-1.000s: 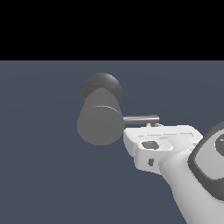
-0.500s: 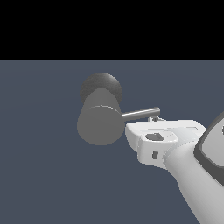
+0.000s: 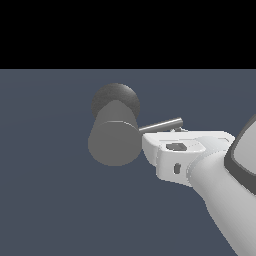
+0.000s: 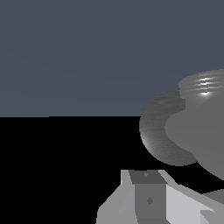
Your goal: Turn on the faucet by rotating a designated handle.
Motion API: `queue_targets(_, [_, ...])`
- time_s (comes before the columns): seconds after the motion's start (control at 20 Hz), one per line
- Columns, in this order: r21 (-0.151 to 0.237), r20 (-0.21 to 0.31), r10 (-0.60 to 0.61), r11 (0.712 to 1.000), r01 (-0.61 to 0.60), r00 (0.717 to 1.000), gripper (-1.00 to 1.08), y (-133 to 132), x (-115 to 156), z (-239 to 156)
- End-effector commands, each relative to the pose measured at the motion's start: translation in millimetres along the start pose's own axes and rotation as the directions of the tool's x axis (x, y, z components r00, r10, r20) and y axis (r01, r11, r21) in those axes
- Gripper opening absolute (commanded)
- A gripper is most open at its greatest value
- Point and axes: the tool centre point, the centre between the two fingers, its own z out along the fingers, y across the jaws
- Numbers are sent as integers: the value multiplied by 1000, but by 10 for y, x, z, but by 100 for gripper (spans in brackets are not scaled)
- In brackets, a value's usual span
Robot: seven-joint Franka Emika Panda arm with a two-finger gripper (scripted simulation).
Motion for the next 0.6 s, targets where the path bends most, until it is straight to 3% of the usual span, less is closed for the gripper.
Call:
queue_targets(0.0, [-10, 31, -9, 1000, 10, 999, -100, 67, -205, 28])
queue_targets(0.55, [-13, 49, -11, 1000, 12, 999, -100, 178, -618, 10])
